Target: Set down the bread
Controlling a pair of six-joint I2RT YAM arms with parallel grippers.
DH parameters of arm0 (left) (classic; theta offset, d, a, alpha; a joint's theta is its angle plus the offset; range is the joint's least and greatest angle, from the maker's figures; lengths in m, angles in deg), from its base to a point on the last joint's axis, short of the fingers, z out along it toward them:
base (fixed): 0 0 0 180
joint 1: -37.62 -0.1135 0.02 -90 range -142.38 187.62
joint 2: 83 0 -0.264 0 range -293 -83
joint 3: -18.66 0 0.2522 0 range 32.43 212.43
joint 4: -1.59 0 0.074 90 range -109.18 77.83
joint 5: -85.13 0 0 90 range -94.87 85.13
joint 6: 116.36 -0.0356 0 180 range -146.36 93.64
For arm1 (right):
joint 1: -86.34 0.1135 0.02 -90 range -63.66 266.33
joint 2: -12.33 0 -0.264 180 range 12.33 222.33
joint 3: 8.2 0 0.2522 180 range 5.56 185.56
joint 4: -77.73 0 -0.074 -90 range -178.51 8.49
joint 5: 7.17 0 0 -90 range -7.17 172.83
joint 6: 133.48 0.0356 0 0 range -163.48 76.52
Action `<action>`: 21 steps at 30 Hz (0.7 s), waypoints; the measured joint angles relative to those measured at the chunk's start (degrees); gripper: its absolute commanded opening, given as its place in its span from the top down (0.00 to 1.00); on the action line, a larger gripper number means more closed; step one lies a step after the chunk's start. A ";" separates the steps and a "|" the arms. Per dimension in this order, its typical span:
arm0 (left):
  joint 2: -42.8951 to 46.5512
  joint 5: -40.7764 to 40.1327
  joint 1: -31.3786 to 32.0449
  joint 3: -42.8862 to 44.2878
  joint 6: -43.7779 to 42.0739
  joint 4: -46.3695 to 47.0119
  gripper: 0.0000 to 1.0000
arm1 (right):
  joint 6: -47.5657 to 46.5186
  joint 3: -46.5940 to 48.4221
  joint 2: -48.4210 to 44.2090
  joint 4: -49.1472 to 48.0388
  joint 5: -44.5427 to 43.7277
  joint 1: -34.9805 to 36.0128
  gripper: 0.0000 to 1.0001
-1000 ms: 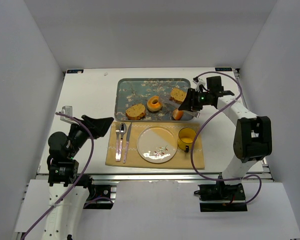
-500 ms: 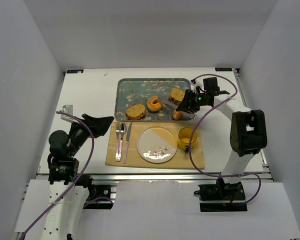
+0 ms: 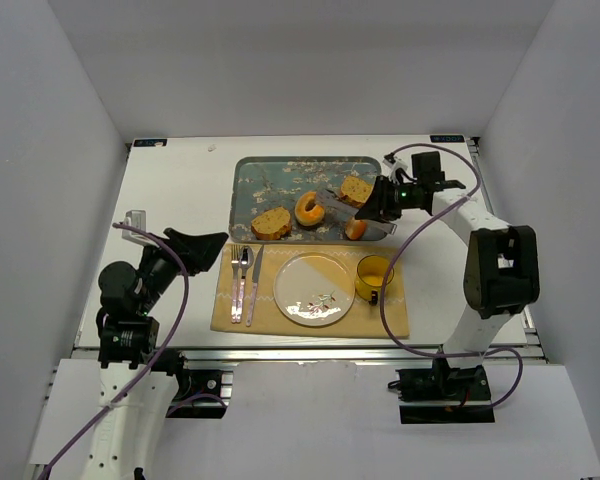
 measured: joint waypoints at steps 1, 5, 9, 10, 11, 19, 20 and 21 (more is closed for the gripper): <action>0.11 0.00 0.00 -0.11 0.00 -0.07 0.02 | -0.13 -0.09 -0.94 0.28 0.52 -0.35 0.81; 0.98 0.00 0.00 -0.15 0.02 -0.13 0.02 | -2.27 -0.44 -4.57 2.03 2.64 -1.16 0.82; 2.05 0.00 0.00 -0.20 0.22 -0.09 0.02 | -6.49 -2.99 -10.40 4.44 5.16 -1.51 0.83; 2.25 0.00 0.00 -0.24 0.31 -0.09 0.02 | -7.85 -3.87 -11.80 5.31 5.88 -1.51 0.83; 2.43 0.00 0.00 -0.31 0.39 -0.09 0.02 | -9.66 -4.98 -13.38 6.49 6.69 -1.51 0.83; 3.91 0.02 0.00 -1.36 0.48 -0.09 0.02 | -30.03 -8.66 -20.59 24.15 10.58 -1.16 0.85; 4.26 0.02 0.00 -1.64 0.48 -0.02 0.02 | -32.41 -9.20 -21.49 26.32 10.64 -1.09 0.85; 4.59 0.02 0.00 -1.90 0.55 -0.13 0.02 | -34.67 -9.68 -22.43 28.26 10.62 -0.79 0.85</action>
